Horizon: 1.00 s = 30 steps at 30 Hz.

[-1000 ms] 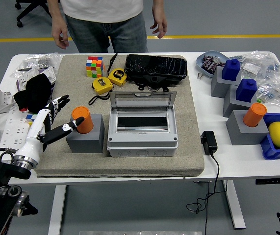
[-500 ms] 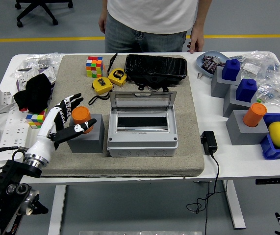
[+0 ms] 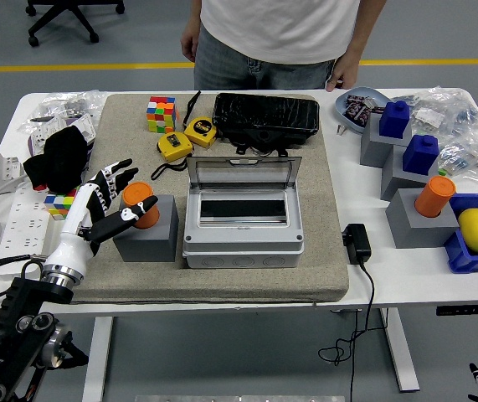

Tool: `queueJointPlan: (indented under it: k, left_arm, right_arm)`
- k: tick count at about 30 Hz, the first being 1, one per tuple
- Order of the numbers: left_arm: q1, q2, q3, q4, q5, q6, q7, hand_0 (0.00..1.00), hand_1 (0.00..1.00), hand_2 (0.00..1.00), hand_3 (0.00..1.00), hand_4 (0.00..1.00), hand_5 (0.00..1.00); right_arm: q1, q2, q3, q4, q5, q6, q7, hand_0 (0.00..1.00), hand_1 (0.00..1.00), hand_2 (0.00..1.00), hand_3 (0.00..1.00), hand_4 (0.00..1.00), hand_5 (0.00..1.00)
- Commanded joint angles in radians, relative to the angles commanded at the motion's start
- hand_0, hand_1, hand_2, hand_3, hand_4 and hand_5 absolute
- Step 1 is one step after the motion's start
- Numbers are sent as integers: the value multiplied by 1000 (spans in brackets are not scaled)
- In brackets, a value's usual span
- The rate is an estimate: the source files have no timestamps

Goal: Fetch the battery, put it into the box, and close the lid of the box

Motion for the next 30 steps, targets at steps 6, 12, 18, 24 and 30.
queueJointPlan:
  k: [6,12,18,24,30]
  left_arm:
    - [-6,1,27,0,-26,6,-8,857,850,796,818,998,173]
    - [-19,4,51,6,-27,6,-6,866,855,796,823,998,176]
    - [-45,3,73,26,-30,8,-8,866,852,795,815,998,152]
    - [-61,0,84,46,-27,14,-9,857,850,787,804,998,97]
    - [-70,-3,91,56,-15,25,-5,769,792,722,744,998,2]
  right_arm:
    - [0,0,-1,0,0,0,0,865,827,795,789,998,998]
    - [0,0,-5,0,3,-1,-1,865,826,795,787,998,998]
    - [0,-1,-9,0,5,-1,-2,867,826,794,788,998,998]
    - [-1,-2,-9,0,5,-1,-3,866,825,793,786,998,998]
    - [-2,-1,-8,0,2,-1,-3,867,825,793,785,998,998]
